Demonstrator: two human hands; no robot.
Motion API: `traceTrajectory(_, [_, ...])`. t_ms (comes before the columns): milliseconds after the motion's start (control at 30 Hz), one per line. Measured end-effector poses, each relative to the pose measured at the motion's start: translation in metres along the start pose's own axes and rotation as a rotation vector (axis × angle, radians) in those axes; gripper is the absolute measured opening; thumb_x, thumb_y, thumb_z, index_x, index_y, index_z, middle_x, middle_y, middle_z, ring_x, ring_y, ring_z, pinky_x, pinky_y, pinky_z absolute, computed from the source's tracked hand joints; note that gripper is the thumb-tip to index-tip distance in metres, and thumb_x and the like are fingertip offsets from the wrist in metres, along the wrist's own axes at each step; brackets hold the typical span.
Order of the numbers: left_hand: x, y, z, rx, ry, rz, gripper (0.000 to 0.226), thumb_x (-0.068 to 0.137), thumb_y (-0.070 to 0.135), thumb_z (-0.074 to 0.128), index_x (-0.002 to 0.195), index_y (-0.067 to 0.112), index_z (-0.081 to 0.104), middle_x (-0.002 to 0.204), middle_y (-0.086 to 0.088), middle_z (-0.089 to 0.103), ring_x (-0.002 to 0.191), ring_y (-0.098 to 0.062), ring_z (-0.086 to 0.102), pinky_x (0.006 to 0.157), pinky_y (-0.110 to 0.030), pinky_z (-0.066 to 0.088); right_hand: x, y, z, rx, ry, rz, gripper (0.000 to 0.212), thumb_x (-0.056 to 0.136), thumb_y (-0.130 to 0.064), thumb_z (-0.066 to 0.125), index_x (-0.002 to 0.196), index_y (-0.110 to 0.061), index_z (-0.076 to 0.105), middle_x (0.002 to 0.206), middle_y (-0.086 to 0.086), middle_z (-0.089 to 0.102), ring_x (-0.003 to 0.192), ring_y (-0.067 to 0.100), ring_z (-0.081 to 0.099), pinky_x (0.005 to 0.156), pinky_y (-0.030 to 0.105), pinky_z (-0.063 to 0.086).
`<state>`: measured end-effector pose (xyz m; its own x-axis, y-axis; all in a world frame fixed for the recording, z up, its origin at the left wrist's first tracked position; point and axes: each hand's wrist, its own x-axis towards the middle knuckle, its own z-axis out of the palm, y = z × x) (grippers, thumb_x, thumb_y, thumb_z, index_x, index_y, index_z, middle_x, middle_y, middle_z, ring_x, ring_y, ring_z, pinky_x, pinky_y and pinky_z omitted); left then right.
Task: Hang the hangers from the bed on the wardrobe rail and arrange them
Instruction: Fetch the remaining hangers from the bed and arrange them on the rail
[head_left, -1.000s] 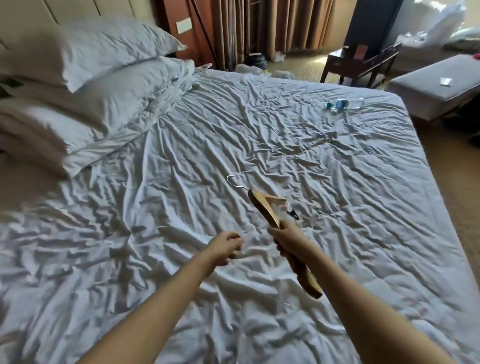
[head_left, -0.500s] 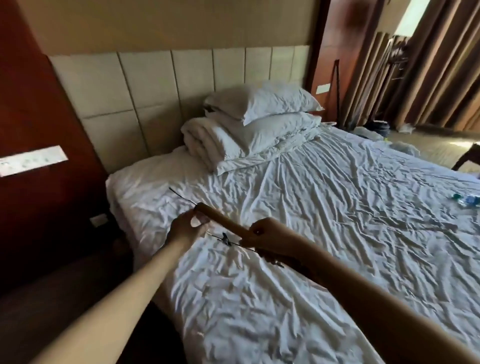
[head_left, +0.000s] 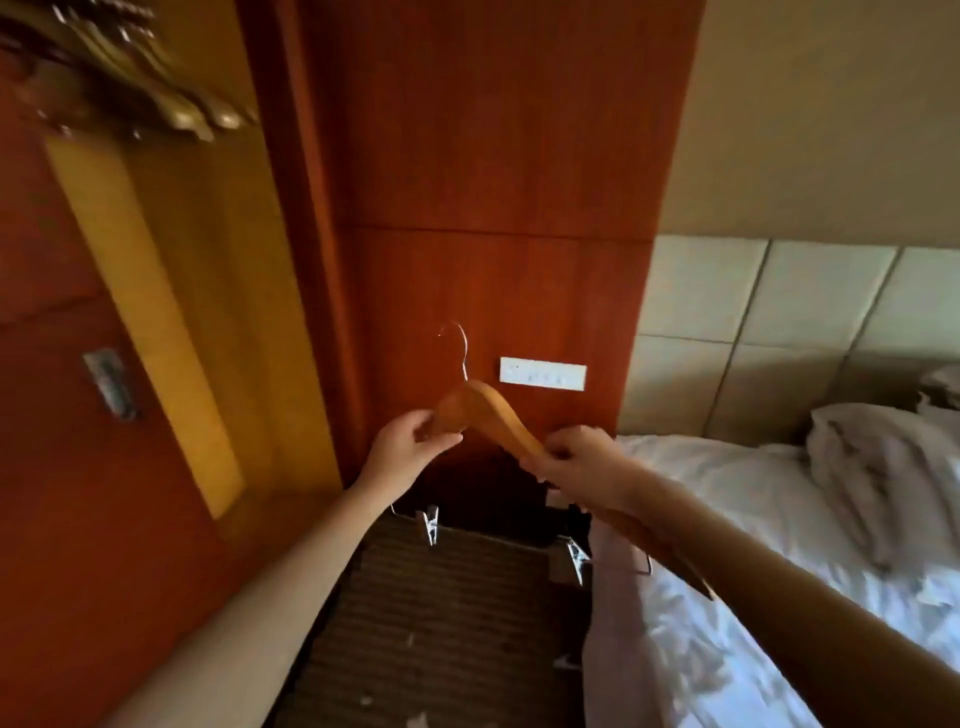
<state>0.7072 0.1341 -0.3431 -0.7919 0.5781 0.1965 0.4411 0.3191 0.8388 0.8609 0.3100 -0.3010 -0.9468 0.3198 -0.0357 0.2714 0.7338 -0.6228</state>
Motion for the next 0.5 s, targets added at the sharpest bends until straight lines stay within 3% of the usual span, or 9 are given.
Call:
traceTrajectory(133, [0.069, -0.03, -0.089, 0.08, 0.147, -0.059, 0.035, 0.079, 0.037, 0.072, 0.106, 0.016, 0.067, 0.102, 0.001, 0.071, 0.094, -0.016, 0.066, 0.087, -0.041, 0.054, 0.117, -0.058, 0.01, 0.041, -0.074, -0.135, 0.024, 0.087, -0.043, 0.059, 0.072, -0.025, 0.059, 0.057, -0.005, 0.059, 0.036, -0.001, 0.053, 0.036, 0.014, 0.04])
traceTrajectory(333, [0.158, -0.056, -0.171, 0.216, 0.317, -0.074, 0.035, 0.083, 0.037, 0.068, 0.108, 0.012, 0.066, 0.099, -0.003, 0.07, 0.09, -0.019, 0.065, 0.071, -0.029, 0.049, 0.26, -0.121, 0.012, 0.046, -0.099, -0.311, 0.025, 0.087, -0.041, 0.06, 0.075, -0.019, 0.059, 0.053, -0.003, 0.057, 0.032, 0.001, 0.048, 0.035, 0.017, 0.04])
traceTrajectory(500, [0.238, -0.067, -0.225, 0.314, 0.482, -0.04, 0.028, 0.083, 0.038, 0.067, 0.09, 0.011, 0.067, 0.084, -0.007, 0.069, 0.079, -0.024, 0.064, 0.067, -0.043, 0.049, 0.374, -0.167, -0.006, 0.06, -0.133, -0.477, 0.026, 0.087, -0.04, 0.059, 0.087, -0.014, 0.064, 0.057, 0.0, 0.059, 0.038, 0.004, 0.05, 0.039, 0.018, 0.042])
